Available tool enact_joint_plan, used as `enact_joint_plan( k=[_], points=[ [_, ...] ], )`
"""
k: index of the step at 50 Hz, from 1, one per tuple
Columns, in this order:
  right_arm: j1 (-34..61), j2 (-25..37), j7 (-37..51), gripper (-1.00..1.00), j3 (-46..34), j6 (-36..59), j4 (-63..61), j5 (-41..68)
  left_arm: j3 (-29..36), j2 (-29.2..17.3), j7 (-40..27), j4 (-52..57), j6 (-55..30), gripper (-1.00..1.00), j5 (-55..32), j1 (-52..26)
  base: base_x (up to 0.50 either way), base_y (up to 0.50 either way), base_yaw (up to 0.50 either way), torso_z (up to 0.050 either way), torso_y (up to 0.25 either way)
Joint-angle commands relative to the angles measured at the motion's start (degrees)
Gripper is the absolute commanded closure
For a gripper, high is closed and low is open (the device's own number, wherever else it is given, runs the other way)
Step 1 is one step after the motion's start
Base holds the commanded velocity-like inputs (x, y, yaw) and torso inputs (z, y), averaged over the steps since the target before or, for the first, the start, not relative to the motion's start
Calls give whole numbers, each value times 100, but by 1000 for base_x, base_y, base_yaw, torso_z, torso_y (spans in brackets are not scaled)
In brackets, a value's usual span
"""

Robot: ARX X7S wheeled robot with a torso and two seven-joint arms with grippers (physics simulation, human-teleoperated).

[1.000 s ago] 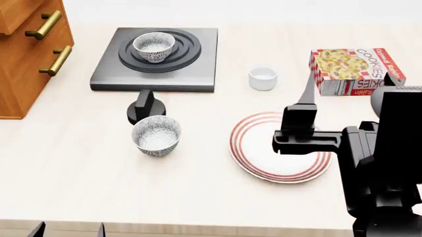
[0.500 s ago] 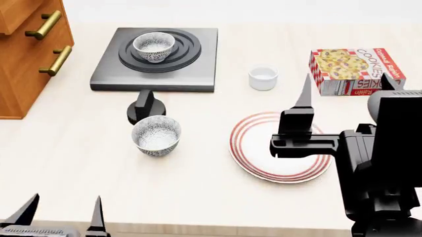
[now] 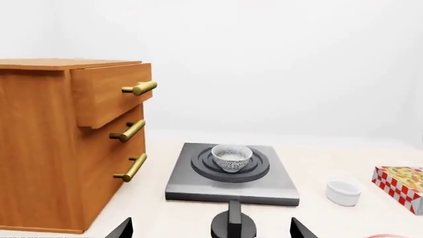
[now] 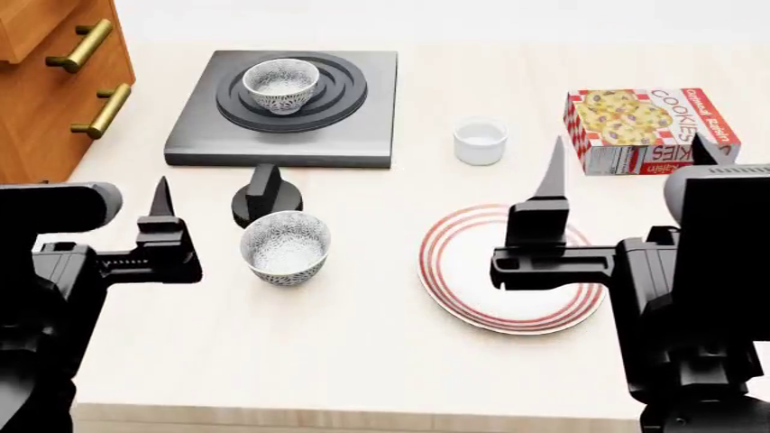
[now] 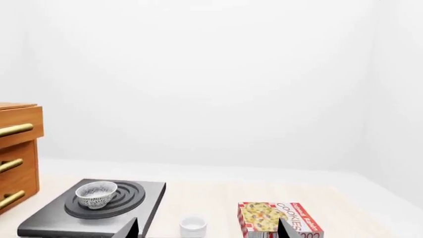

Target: Pick the akita bowl on the stove and place it on the plate.

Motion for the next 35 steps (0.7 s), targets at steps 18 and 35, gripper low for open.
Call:
enact_joint_plan(
  k=[18,35],
  points=[
    [-25,79,9,-100,-95,-71,1,61,188,62,-133,-924,-456,-100,-37,-864,0,0,0,0,0],
    [21,77,75,-100,-65,53,-53,141,211,10,-153,-805,-508,-100,-144,-890,0,-183,0,0,0]
  ],
)
